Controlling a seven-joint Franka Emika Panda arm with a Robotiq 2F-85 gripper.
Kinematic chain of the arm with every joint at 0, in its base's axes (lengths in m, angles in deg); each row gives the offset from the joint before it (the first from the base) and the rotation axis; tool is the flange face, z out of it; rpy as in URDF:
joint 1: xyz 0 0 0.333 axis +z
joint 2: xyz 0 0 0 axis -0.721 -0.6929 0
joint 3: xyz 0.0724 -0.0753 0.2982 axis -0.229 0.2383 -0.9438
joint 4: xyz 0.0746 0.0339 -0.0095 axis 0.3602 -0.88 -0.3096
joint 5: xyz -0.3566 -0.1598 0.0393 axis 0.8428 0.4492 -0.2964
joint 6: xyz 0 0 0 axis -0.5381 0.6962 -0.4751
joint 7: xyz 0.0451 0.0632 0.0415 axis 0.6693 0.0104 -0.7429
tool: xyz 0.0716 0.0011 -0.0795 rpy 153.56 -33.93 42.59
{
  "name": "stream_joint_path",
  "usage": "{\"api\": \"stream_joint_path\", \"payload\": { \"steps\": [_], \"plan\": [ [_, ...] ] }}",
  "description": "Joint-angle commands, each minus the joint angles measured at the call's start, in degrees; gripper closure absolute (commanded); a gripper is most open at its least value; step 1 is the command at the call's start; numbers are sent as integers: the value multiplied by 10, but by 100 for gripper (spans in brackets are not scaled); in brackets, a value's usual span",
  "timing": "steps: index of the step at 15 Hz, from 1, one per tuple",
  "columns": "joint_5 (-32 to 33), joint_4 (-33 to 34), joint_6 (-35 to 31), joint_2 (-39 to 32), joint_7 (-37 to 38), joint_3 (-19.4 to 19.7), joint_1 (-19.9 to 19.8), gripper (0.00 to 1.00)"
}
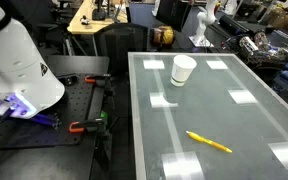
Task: Put the yellow pen inside the white cup
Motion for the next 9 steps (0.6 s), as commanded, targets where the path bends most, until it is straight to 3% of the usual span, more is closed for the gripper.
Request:
{"api": "stream_joint_path", "payload": {
  "steps": [1, 9],
  "plan": [
    [-1, 2, 3, 0, -1, -2, -3, 0],
    [10, 5, -13, 2, 6, -7, -14, 0]
  ]
}}
